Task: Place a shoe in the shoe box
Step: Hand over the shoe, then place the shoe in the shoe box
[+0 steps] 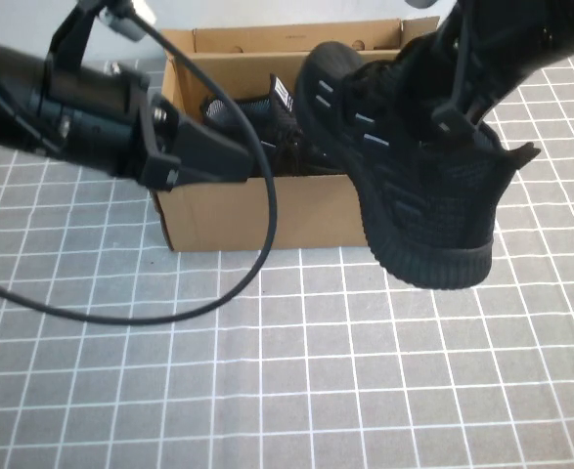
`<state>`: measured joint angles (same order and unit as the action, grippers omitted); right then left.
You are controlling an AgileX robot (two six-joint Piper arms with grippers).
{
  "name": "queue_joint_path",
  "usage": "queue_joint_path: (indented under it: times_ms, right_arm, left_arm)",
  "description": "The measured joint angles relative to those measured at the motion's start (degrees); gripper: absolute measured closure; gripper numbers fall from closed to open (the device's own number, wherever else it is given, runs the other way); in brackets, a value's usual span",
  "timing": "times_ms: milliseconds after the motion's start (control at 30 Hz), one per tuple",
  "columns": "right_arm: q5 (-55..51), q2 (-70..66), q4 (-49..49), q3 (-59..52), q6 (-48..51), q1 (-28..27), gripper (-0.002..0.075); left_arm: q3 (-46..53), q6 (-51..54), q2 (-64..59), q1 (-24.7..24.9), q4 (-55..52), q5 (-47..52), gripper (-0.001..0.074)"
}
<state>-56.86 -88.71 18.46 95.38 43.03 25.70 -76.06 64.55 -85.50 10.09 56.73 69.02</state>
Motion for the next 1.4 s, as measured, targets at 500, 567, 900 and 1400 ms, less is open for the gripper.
queue_joint_path:
  times_ms: [500,567,900,1400]
  right_arm:
    - [-15.1,-3.1,10.2,3.2,35.3,-0.8,0.0725]
    - [-15.2,-3.1,11.2,3.3,39.0,-0.8,0.0725]
    - [-15.2,-3.1,11.5,3.3,45.9,-0.8,0.0725]
    - [-15.2,-3.1,12.8,3.3,48.5,1.5,0.0725]
  left_arm:
    - [-5.3,12.3,-1.2,1.6,1.3,0.4,0.027]
    - [-5.3,13.2,-1.2,3.2,0.3,0.4,0.0267]
    - [-5.3,18.7,-2.0,9.6,-1.0,0.8,0.0265]
    - [-5.3,26.0,-6.1,9.8,3.1,0.8,0.0263]
